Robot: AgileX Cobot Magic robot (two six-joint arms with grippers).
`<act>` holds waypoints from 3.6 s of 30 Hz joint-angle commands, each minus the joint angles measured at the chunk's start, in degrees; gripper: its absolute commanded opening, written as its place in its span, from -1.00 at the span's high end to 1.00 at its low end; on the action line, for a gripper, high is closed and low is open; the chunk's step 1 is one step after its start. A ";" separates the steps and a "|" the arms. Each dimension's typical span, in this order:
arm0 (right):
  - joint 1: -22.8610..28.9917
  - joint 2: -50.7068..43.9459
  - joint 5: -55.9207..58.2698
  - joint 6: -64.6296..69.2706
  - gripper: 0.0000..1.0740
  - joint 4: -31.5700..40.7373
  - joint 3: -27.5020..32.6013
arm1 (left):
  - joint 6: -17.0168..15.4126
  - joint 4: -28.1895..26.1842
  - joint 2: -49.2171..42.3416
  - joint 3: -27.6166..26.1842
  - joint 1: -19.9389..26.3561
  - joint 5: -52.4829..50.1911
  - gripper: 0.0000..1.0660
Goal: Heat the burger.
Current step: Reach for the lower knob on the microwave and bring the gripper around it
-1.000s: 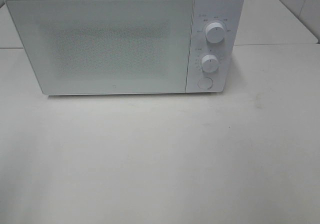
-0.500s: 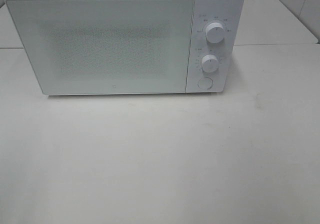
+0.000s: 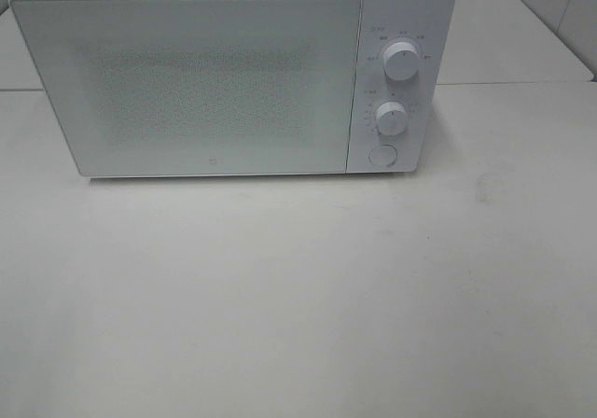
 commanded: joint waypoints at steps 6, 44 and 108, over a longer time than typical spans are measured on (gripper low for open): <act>-0.46 -1.15 -0.23 -0.34 -0.27 0.06 0.06 | 0.00 -0.57 -1.43 0.23 0.00 -0.34 -0.83; -0.46 -1.09 -0.23 -0.34 -0.27 0.06 0.06 | 0.00 -0.57 -1.43 0.23 0.00 -0.34 -0.83; -0.46 41.37 -61.88 -0.29 -0.27 -0.34 12.72 | 0.00 -0.57 -1.43 0.23 0.00 -0.34 -0.83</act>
